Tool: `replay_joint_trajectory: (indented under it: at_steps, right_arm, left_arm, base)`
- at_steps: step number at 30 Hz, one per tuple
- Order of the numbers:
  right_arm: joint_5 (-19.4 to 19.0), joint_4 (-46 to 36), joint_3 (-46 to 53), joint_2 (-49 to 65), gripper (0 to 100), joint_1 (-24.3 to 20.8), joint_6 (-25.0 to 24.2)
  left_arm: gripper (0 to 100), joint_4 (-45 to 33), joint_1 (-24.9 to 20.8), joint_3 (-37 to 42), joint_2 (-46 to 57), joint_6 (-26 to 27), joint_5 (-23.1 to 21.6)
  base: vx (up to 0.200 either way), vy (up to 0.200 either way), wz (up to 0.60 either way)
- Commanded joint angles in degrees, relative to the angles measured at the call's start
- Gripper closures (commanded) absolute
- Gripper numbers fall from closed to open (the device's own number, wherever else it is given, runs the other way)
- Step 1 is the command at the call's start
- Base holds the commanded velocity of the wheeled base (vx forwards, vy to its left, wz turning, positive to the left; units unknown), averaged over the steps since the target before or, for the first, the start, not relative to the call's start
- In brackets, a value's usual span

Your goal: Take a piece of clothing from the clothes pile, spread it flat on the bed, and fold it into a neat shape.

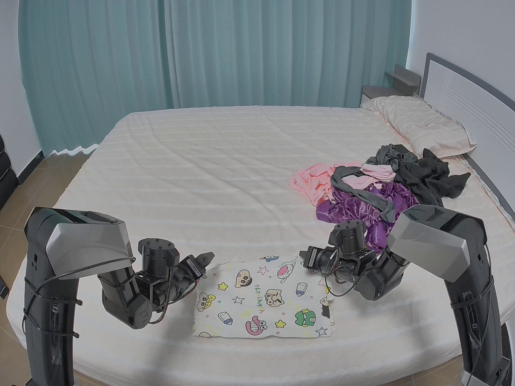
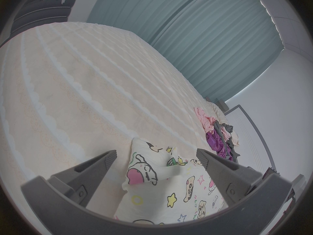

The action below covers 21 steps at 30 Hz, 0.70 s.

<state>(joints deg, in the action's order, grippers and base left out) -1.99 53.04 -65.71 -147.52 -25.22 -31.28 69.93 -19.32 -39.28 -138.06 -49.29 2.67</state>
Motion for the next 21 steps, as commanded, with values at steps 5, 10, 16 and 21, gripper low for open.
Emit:
replay_joint_trajectory:
  at_steps: [5,10,16,21]
  right_arm:
    - [0.41,0.04,-0.39,-0.23,100,1.23,-0.18]
    - [0.49,0.22,-0.47,-0.58,100,2.28,-0.54]
    - [0.58,0.22,-0.39,-1.02,100,2.55,-0.71]
    - [1.20,0.22,-0.21,-1.28,0,2.46,-0.62]
  left_arm:
    - [0,0.04,-0.01,-0.01,-0.02,-0.02,0.05]
    - [0,0.04,-0.01,-0.01,-0.02,-0.02,0.05]
    - [0,0.04,-0.01,-0.01,-0.02,-0.02,0.05]
    - [0,0.04,-0.01,-0.01,-0.02,-0.02,0.05]
  base:
    - [0.000,0.000,0.00]
    - [0.000,0.000,0.00]
    - [0.000,0.000,0.00]
    - [0.000,0.000,0.00]
